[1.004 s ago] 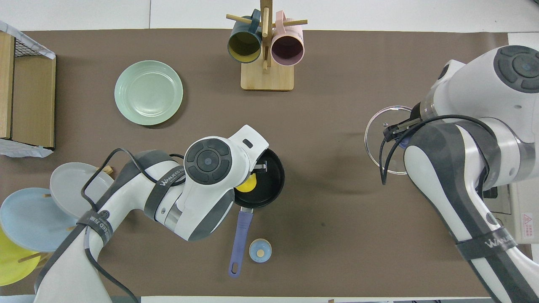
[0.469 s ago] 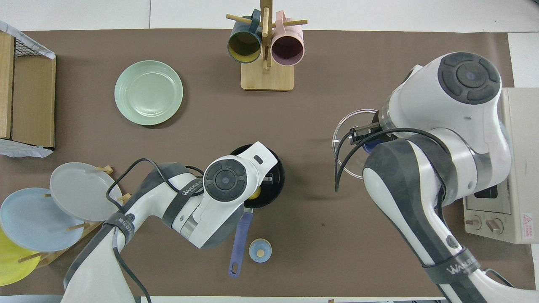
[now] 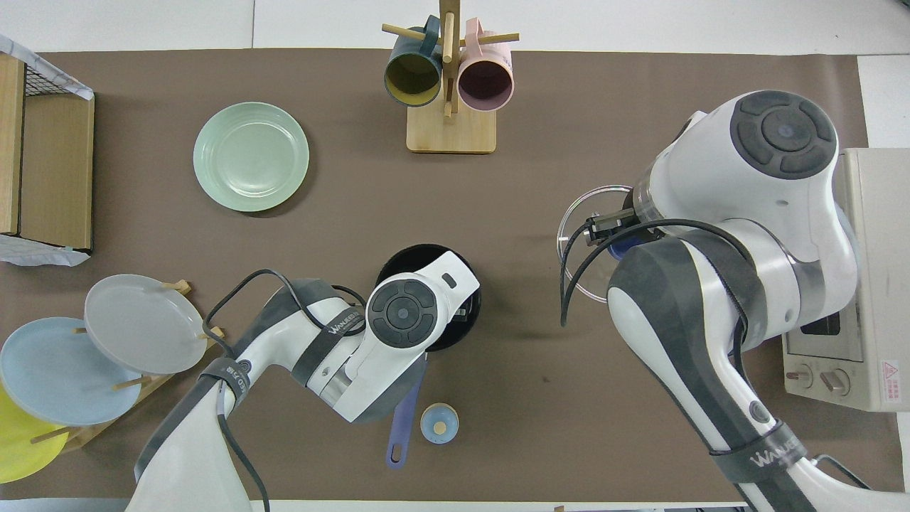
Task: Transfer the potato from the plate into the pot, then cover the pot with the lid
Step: 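Carry the potato with the left gripper over the black saucepan, then open the left gripper to drop the potato into the saucepan, then withdraw the left gripper while the right gripper carries the lid toward the saucepan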
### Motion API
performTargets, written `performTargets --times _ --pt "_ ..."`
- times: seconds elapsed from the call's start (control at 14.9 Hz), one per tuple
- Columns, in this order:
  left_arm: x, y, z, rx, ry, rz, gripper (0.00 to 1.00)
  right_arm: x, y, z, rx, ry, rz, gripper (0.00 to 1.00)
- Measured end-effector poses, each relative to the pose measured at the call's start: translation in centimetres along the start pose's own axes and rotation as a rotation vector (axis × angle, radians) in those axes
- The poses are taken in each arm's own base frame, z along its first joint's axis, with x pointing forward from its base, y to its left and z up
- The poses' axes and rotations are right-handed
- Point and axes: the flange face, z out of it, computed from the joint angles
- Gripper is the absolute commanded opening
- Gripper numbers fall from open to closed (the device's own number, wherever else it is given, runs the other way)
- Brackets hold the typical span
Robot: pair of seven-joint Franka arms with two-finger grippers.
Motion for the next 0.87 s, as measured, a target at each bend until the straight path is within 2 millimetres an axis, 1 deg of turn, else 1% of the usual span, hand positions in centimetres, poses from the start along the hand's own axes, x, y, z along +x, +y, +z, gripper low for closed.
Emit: performTargets --times 0.07,0.13,0.33,0.4,0.47,0.54,0.6,0.67,0.74,0.87 --pt "0.0 0.1 0.0 0.0 0.0 0.001 0.8 0.0 0.0 0.0 0.0 0.0 0.0 0.0" --pt "-0.1 0.1 0.0 0.0 0.0 0.002 1.0 0.0 0.0 0.0 0.0 0.0 0.0 0.0" --pt "0.3 -0.2 -0.2 0.0 0.004 -0.004 1.0 0.0 0.1 0.0 0.0 0.0 0.002 0.0" --pt "1.0 -0.4 -0.9 -0.002 0.011 -0.014 1.0 0.0 0.1 0.0 0.0 0.0 0.002 0.0" --pt "2.2 -1.4 -2.2 0.008 0.003 -0.031 1.0 0.0 0.1 0.0 0.0 0.0 0.002 0.0" --pt "3.6 -2.6 -4.2 0.018 -0.01 -0.051 1.0 0.0 0.1 0.0 0.0 0.0 0.002 0.0" --pt "4.8 -3.4 -6.7 0.01 -0.024 -0.072 1.0 0.0 0.1 0.0 0.0 0.0 0.002 0.0" --pt "6.1 -4.7 -9.4 0.004 -0.032 -0.088 1.0 0.0 0.1 0.0 0.0 0.0 0.002 0.0" --pt "7.3 -6.3 -12.1 -0.008 -0.035 -0.101 1.0 0.0 0.1 0.0 0.0 0.0 0.002 0.0" --pt "9.5 -10.5 -17.1 -0.035 -0.027 -0.139 1.0 0.0 0.0 0.0 0.0 0.0 0.009 0.0"
